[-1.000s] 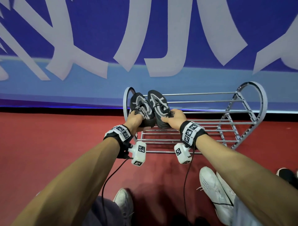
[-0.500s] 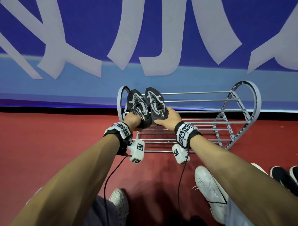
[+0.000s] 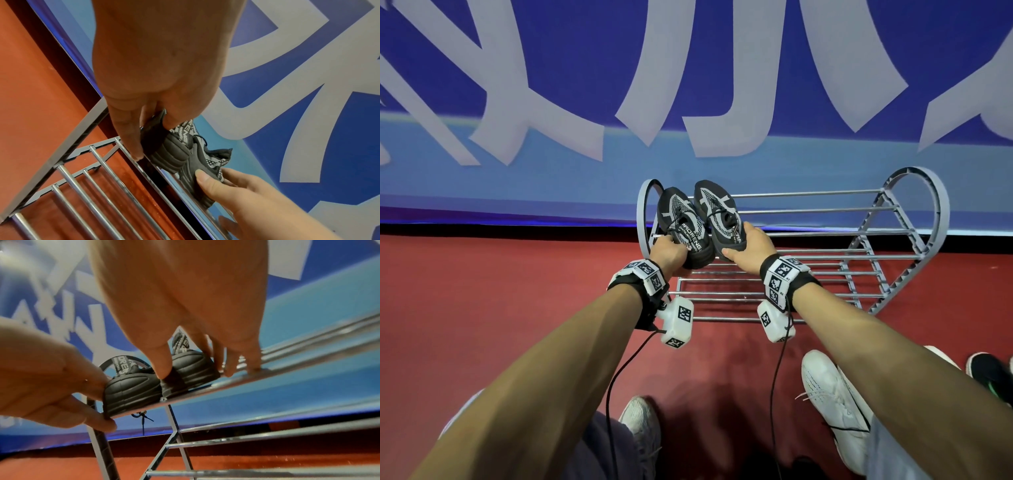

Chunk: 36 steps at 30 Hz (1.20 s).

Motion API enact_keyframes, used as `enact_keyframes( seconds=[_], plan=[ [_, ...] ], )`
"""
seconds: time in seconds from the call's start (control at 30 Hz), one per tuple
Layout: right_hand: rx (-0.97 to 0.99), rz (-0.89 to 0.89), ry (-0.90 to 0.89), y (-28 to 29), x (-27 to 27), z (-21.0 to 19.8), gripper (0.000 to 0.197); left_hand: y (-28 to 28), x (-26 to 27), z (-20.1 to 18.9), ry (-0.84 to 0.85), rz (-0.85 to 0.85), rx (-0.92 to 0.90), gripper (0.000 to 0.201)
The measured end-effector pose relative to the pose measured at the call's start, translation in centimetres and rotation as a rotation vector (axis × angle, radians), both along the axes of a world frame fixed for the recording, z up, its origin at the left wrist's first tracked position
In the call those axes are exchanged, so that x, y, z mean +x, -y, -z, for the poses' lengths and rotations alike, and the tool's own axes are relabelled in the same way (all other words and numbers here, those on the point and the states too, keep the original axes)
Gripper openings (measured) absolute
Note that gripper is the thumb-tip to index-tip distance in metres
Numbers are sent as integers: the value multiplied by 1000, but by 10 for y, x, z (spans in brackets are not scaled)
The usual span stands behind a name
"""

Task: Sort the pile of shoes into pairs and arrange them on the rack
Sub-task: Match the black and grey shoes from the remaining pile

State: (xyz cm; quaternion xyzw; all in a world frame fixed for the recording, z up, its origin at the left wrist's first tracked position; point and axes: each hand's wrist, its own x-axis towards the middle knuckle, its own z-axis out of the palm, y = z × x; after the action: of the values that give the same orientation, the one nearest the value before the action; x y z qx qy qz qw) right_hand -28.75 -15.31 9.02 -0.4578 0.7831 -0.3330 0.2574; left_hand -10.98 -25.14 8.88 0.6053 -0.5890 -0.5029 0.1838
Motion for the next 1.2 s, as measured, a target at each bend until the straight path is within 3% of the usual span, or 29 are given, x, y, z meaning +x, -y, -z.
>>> enact_keyframes(
  seconds=[0.13, 0.3, 0.43, 0.53, 0.67, 0.83, 0.97, 1.13, 1.2],
  plan=[
    [124, -5, -93, 4, -1, 0, 78, -21, -1, -25, 50, 34, 5, 11],
    [99, -9, -100, 4, -9, 6, 75, -40, -5, -48, -22, 51, 28, 11],
    [71, -4, -97, 0, -4, 4, 81, -37, -1, -34, 2, 95, -9, 35],
    [8, 35, -75, -3, 0, -4, 70, -33, 1, -23, 3, 67, -52, 66],
    [-19, 46, -40, -6, -1, -7, 62, -32, 1, -23, 33, 101, -69, 61],
    [21, 66, -37, -6, 0, -6, 67, -23, -1, -4, 97, 139, -82, 83],
    [37, 49, -30, -9, 0, -15, 63, -32, -2, -17, 113, 154, -72, 69],
    [91, -25, -44, -11, -7, -24, 61, -40, -7, -28, 217, 81, -18, 97],
    [118, -30, -65, -15, -10, -30, 68, -47, -7, -37, 344, 29, -135, 118]
  ],
)
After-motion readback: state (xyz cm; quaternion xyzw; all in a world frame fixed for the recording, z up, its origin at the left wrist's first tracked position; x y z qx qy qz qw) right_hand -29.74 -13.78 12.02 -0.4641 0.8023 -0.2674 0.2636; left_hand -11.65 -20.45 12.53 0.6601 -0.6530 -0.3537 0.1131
